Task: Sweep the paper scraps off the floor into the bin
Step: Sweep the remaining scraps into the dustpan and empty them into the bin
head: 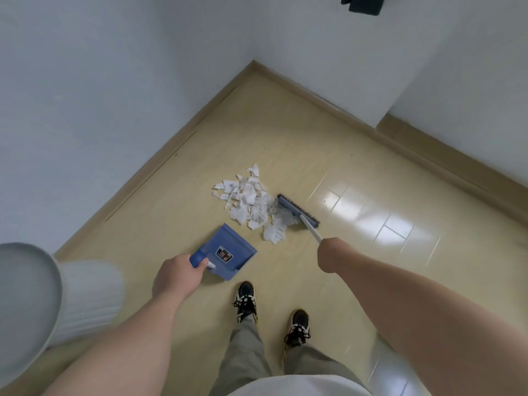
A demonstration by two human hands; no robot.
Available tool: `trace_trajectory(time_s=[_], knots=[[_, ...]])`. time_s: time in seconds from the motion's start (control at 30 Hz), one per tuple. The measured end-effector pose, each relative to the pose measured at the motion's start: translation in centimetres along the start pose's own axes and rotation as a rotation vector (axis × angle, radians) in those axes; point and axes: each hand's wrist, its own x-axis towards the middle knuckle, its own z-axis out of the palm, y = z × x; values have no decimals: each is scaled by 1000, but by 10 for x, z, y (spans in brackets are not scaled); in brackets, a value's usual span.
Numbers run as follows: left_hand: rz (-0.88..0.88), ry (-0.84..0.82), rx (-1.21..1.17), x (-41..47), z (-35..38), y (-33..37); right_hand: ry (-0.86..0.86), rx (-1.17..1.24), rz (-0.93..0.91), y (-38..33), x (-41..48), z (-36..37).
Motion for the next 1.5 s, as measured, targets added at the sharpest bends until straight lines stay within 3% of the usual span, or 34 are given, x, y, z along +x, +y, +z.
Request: trace_trajectory(time_s=[0.53,0.97,1.5], knots=[[47,-115,16,0,23,-40,-18,110,18,-30,-41,65],[38,-91,-42,-7,19,-90,-86,192,-59,-75,-109,88],[3,-67,-107,-15,25,-100,172,447,12,-81,-136,54]])
